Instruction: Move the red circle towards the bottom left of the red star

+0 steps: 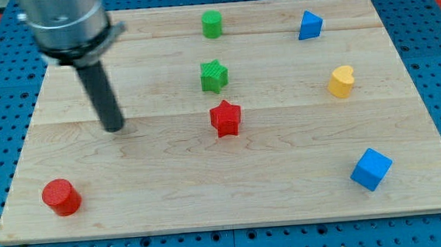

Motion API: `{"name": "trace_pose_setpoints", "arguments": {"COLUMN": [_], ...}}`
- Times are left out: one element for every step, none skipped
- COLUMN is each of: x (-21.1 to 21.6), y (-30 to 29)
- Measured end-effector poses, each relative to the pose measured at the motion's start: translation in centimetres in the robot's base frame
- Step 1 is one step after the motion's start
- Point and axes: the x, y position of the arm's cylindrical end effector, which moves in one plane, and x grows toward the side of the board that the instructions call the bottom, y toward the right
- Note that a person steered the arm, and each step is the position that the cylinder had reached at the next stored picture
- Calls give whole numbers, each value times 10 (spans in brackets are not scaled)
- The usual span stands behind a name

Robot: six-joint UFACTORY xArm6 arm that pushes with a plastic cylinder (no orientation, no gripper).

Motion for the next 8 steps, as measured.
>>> {"name": "trace_pose_setpoints", "arguments": {"x": [3, 16, 22, 42, 89, 122, 128, 139], "y": [-61, -113, -123, -122, -106, -59, 3, 48]}}
